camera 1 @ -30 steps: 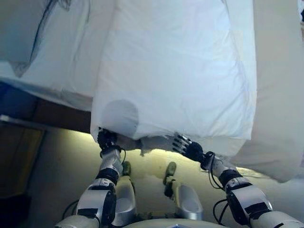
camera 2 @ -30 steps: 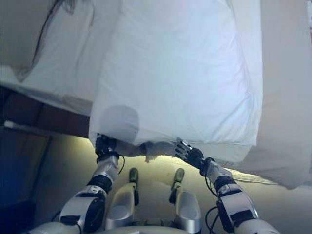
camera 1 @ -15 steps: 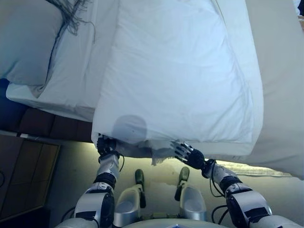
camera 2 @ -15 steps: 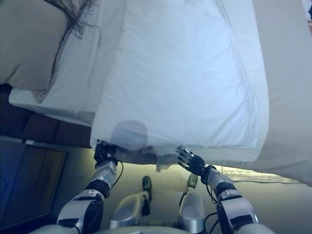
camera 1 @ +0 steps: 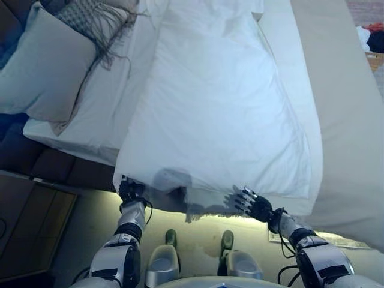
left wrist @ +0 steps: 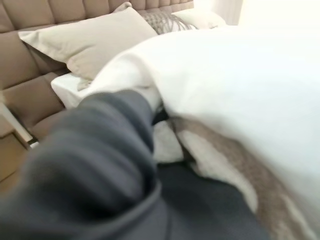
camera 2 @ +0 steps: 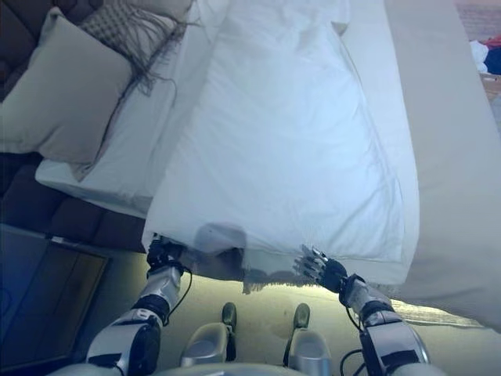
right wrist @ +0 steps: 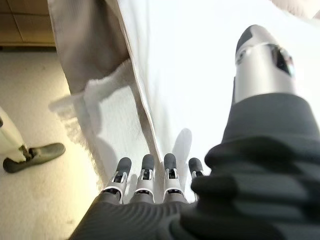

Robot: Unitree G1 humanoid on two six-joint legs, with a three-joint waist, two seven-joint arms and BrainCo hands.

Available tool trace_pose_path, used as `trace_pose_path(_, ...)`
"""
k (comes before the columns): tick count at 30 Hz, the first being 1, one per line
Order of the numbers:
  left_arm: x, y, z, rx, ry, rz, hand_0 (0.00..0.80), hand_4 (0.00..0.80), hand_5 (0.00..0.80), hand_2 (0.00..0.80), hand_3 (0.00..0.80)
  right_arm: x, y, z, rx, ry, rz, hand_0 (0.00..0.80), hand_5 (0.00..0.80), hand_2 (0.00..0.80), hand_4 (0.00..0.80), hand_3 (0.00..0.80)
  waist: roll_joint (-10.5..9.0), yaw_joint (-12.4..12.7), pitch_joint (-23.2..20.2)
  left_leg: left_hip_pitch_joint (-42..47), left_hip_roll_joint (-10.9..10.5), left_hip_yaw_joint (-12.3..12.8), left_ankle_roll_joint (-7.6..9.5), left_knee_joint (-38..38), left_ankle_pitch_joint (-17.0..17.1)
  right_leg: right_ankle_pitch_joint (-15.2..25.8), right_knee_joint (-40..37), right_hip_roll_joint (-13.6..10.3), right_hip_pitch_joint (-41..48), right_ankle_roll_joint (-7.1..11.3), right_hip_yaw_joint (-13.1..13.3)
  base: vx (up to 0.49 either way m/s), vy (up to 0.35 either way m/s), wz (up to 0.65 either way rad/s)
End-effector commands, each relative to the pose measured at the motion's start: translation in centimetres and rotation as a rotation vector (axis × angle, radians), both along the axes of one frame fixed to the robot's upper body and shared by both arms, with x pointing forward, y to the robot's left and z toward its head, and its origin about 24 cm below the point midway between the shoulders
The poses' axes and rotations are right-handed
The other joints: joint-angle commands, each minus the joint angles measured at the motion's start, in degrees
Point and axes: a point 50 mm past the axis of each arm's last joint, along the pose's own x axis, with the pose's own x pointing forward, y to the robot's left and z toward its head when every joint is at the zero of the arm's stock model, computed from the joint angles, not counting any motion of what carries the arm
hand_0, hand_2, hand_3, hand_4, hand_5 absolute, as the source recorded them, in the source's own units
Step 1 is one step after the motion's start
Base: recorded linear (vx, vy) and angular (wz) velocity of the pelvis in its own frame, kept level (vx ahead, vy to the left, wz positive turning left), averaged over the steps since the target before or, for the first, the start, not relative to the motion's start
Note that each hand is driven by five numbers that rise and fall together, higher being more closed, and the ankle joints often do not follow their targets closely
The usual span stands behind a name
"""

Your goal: Make the bed neatly

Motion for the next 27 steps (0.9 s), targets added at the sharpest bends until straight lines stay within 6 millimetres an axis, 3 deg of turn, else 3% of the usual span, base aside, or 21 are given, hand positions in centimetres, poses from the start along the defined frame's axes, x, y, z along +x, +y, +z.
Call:
trace_pose_path(1, -3.1, 9.0, 1.4, 0.172, -0.024, 0.299, 0.8, 0.8, 0.8, 0.8, 0.8, -0.3, -0.4, -0.1, 0.011, 0.01, -0.009, 0.0, 0.0, 0.0, 0.0, 0.0, -2.59, 1.36, -1.33, -2.99, -2.12, 1.84, 3.17, 5.38, -5.98, -8.21, 11.63, -0.57, -2.91, 0.48, -0.64, -0.128, 0.328, -0.11)
trace_pose_path(5, -3.5, 9.0, 0.8, 0.178, 0.009, 0.274, 0.8, 0.8, 0.8, 0.8, 0.8, -2.0, -2.2, -0.7, 0.009, 0.031, -0.093, 0.0, 0.0, 0.0, 0.0, 0.0, -0.2, 0.46, -2.38, -0.22, -1.2, 1.73, 2.16, 0.02, -4.18, -7.88, 12.51, -2.61, -3.14, 1.9, -0.96, -0.046, 0.272, -0.16)
trace_pose_path(10, -3.6, 10.3, 1.1, 0.151, 0.037, 0.297, 0.8, 0.8, 0.8, 0.8, 0.8, -0.4, -3.8, 0.9, -0.034, 0.02, -0.124, 0.0, 0.0, 0.0, 0.0, 0.0, 2.99, -0.78, -1.57, 1.12, -3.79, 0.85, 2.94, -2.72, -4.54, -6.46, 11.76, -4.84, -4.62, 3.37, -0.14, -0.084, 0.271, 0.35)
trace_pose_path(13, -3.6, 11.0, 1.4, 0.145, 0.036, 0.321, 0.8, 0.8, 0.8, 0.8, 0.8, -0.1, -4.1, 1.3, -0.054, 0.018, -0.11, 0.0, 0.0, 0.0, 0.0, 0.0, 3.54, -1.31, -0.92, 0.94, -4.94, 0.92, 3.45, -3.67, -4.69, -5.29, 10.15, -5.24, -5.34, 3.98, 1.15, -0.111, 0.172, 0.02)
trace_pose_path(22, -2.3, 13.0, 3.8, 0.15, -0.003, 0.361, 0.8, 0.8, 0.8, 0.8, 0.8, 2.0, -4.0, 2.8, -0.05, -0.046, -0.131, 0.0, 0.0, 0.0, 0.0, 0.0, 2.47, -1.08, 1.29, -0.82, -5.91, 1.35, 4.92, -4.54, -4.59, -2.5, 7.51, -5.78, -7.2, 5.3, 2.5, -0.111, 0.06, -0.01)
trace_pose_path(27, -2.5, 13.3, 3.8, 0.111, 0.022, 0.41, 0.8, 0.8, 0.8, 0.8, 0.8, 3.1, -3.1, 3.3, -0.026, -0.09, -0.13, 0.0, 0.0, 0.0, 0.0, 0.0, 0.9, -0.03, 2.26, -2.36, -5.69, 1.24, 5.49, -3.98, -4.66, -1.78, 7.3, -5.7, -8.15, 5.81, 2.58, -0.109, -0.033, 0.04)
